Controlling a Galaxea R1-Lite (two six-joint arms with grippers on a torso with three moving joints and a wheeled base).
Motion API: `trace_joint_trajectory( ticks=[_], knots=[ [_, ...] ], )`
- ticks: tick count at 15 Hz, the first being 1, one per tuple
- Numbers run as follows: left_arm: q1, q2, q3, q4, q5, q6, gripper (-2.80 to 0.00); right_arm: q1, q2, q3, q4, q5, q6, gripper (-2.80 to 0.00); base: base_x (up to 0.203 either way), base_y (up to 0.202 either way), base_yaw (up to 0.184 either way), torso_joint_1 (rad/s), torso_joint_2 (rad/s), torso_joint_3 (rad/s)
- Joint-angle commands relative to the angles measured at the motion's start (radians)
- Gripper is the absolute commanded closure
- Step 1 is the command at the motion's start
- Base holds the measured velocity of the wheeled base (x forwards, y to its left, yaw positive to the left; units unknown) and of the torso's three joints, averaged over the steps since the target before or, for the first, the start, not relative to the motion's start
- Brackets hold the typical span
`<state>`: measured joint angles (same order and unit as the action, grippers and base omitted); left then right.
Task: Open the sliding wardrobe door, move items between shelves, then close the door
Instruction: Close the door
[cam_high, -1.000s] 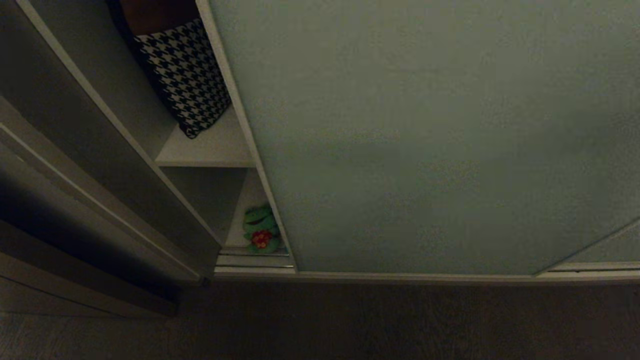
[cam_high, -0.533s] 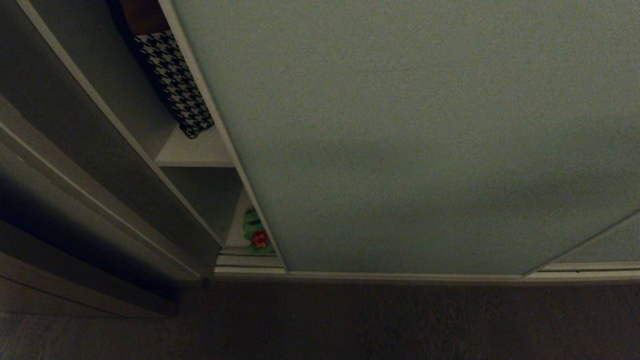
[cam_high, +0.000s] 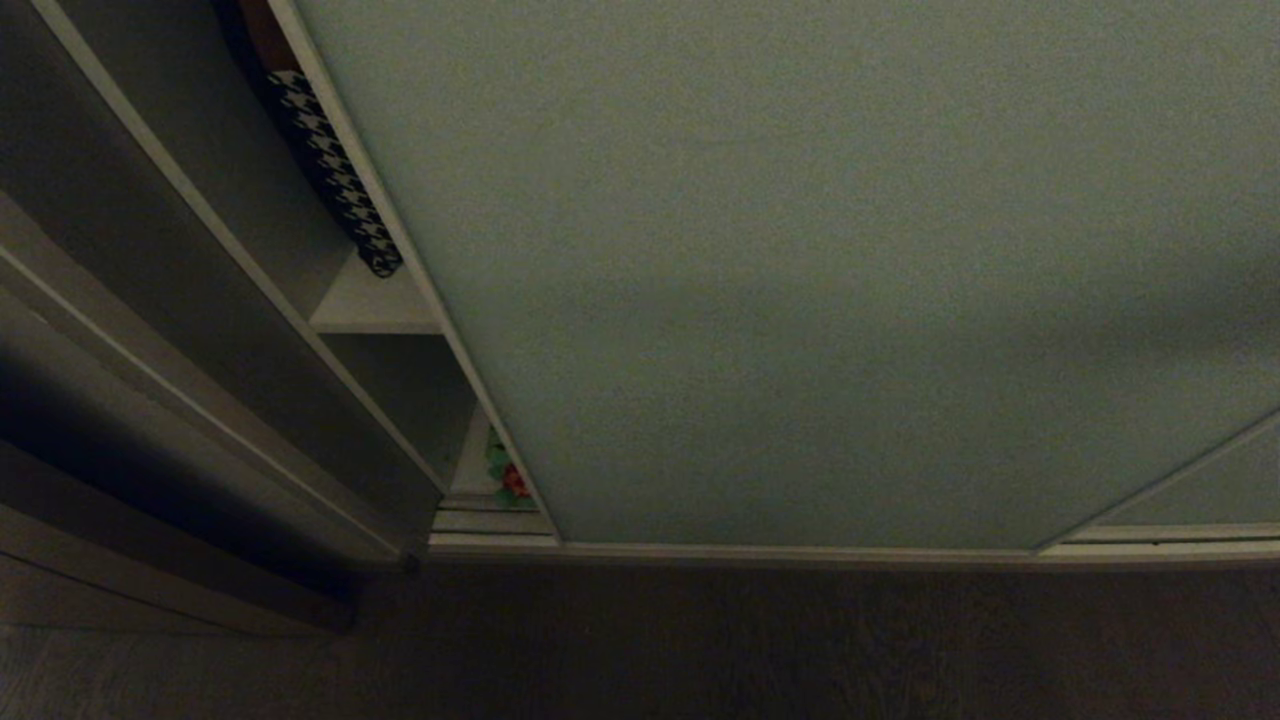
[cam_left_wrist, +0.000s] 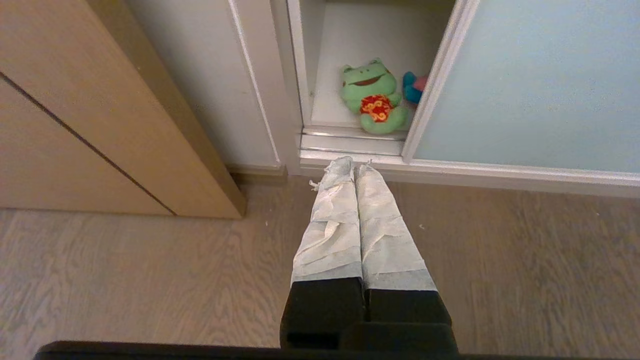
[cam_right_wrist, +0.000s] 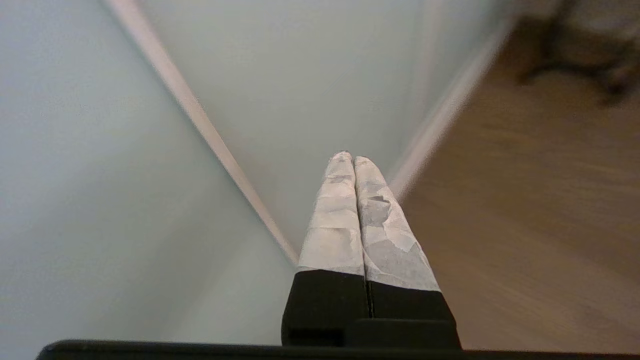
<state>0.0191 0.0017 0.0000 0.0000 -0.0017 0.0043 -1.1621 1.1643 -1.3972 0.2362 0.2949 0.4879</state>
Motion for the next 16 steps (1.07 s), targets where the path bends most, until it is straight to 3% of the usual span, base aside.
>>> trace_joint_trajectory(
  ticks=[1,4,9,13,16],
  knots=[
    [0.001,0.001,0.0,0.0,0.0,0.0,0.0,-0.044,0.139,-0.096,0.004,0.133,0.014,0.0,0.0,0.0,0.0,0.0,0.0,0.0],
    [0.0,0.001,0.0,0.0,0.0,0.0,0.0,-0.118,0.242,-0.204,0.006,0.308,0.024,0.0,0.0,0.0,0.0,0.0,0.0,0.0],
    [0.001,0.001,0.0,0.0,0.0,0.0,0.0,-0.177,0.342,-0.296,0.044,0.501,0.085,0.0,0.0,0.0,0.0,0.0,0.0,0.0],
    [0.001,0.001,0.0,0.0,0.0,0.0,0.0,-0.161,0.413,-0.341,0.102,0.695,0.127,0.0,0.0,0.0,0.0,0.0,0.0,0.0],
    [0.001,0.001,0.0,0.0,0.0,0.0,0.0,-0.073,0.472,-0.394,0.129,0.714,0.143,0.0,0.0,0.0,0.0,0.0,0.0,0.0]
  ],
)
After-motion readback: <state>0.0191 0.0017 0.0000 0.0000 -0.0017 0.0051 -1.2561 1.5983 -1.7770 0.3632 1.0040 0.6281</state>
